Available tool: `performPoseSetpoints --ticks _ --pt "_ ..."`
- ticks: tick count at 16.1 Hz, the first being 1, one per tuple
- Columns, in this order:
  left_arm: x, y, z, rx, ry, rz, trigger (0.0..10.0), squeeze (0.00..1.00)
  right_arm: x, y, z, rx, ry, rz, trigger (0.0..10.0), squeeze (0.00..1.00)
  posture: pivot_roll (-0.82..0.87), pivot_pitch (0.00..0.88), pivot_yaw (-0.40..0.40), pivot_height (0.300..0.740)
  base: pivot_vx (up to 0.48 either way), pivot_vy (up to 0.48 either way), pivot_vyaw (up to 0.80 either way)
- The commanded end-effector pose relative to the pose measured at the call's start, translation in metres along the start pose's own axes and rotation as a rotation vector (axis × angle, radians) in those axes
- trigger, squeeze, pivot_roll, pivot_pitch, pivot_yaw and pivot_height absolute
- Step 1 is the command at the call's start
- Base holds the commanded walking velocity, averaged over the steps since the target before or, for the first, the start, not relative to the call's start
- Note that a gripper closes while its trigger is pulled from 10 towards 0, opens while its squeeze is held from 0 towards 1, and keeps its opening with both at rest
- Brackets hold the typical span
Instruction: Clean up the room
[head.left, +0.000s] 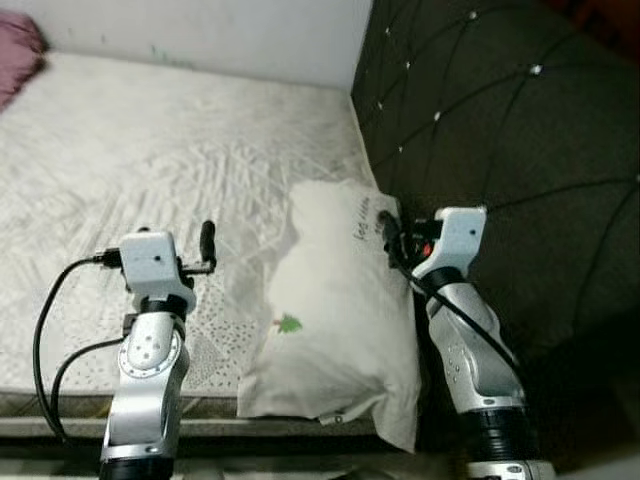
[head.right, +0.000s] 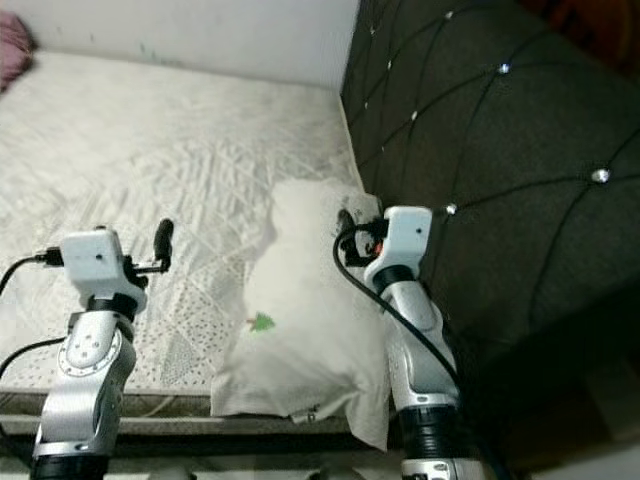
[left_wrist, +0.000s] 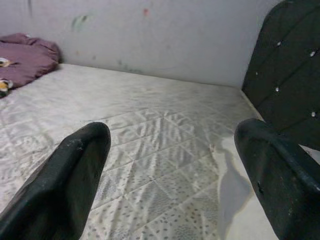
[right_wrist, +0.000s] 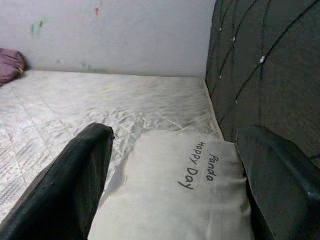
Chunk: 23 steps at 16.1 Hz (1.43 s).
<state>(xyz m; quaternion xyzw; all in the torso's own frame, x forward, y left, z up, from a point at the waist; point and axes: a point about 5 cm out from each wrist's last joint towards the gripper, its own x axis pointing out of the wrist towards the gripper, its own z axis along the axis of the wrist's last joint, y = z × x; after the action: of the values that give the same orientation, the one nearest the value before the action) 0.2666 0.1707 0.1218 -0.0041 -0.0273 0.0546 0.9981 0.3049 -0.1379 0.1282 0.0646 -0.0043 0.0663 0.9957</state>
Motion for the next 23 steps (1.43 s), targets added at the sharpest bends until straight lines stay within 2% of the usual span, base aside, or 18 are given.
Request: performPoseSetpoints --ticks 1,5,6,10,23 --pt "0.0 -0.008 0.001 -0.007 -0.003 -0.025 10.0 0.0 -0.002 -0.01 0.002 -0.014 0.001 -0.032 10.0 0.0 -0.02 0.014 -0.087 0.74 0.0 0.0 0.0" --pt "-0.005 -0.007 -0.002 0.027 0.003 -0.001 10.0 0.0 -0.008 -0.01 -0.004 -0.012 0.016 -0.041 10.0 0.0 -0.02 0.026 -0.089 0.74 0.0 0.0 0.0" --pt "-0.005 -0.007 -0.002 0.014 0.011 -0.015 10.0 0.0 -0.009 -0.009 -0.005 -0.011 0.018 -0.04 10.0 0.0 -0.02 0.027 -0.088 0.74 0.0 0.0 0.0" --pt "-0.004 -0.007 -0.001 0.012 0.006 -0.015 10.0 0.0 -0.007 -0.01 -0.004 -0.012 0.017 -0.045 10.0 0.0 -0.02 0.027 -0.087 0.74 0.0 -0.424 0.0" --pt "-0.009 -0.004 -0.006 0.015 0.006 -0.021 10.0 0.0 -0.015 -0.012 -0.008 -0.017 0.022 -0.04 10.0 0.0 -0.02 0.023 -0.076 0.74 0.0 0.0 0.0"
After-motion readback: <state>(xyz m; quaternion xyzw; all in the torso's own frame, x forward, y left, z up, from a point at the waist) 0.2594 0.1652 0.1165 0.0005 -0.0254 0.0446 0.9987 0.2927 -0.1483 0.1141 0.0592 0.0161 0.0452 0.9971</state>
